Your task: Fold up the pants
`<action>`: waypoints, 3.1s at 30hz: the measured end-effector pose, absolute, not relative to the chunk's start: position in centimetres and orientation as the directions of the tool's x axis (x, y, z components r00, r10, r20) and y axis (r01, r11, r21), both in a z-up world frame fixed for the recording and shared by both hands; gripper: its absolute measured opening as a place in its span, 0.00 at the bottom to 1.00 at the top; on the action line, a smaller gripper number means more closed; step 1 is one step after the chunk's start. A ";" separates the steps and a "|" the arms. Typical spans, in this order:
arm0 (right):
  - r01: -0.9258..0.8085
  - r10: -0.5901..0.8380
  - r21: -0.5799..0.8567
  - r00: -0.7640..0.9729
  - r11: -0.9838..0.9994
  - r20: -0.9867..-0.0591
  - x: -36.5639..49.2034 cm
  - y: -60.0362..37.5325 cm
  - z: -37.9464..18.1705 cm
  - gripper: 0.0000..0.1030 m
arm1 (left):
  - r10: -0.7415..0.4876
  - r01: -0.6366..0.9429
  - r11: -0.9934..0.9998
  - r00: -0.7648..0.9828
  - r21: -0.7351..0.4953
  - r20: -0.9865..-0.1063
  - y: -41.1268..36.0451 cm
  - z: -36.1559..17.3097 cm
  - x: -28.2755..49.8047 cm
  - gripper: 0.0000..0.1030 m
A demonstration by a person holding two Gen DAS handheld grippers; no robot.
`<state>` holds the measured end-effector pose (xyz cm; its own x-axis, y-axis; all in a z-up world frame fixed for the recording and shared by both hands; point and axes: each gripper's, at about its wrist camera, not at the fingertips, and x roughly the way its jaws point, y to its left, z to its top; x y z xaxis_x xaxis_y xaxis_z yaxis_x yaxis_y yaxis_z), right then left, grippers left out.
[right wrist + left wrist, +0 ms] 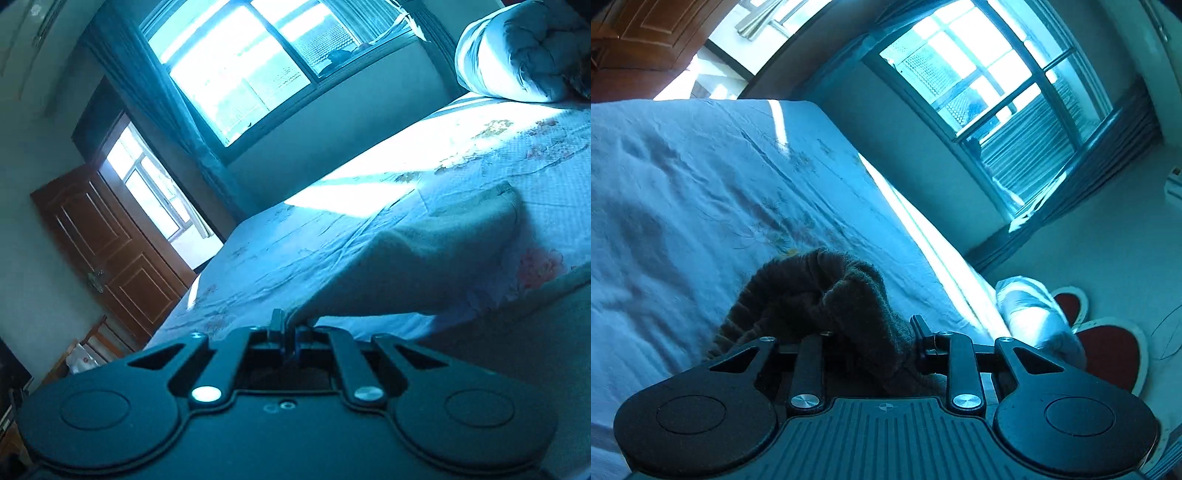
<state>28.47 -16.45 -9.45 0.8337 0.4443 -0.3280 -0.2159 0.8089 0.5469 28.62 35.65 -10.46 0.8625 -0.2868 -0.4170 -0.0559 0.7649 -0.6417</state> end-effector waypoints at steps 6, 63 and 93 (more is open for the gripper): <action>-0.066 0.427 0.554 0.716 0.830 -0.553 27.7 -14.8 -18.2 0.00 | -0.245 -0.195 0.795 0.763 -0.574 -0.598 35.9 -16.2 28.1 0.28; -0.019 0.126 0.204 0.843 0.979 -0.523 31.6 -16.9 -10.7 0.26 | 0.270 -0.226 0.962 0.721 0.152 -0.638 10.5 -13.1 27.5 1.00; 0.198 0.016 0.371 0.865 0.907 -0.501 22.9 -24.8 -13.1 0.33 | 0.303 -0.266 0.951 0.716 0.156 -0.628 8.7 -15.2 27.6 1.00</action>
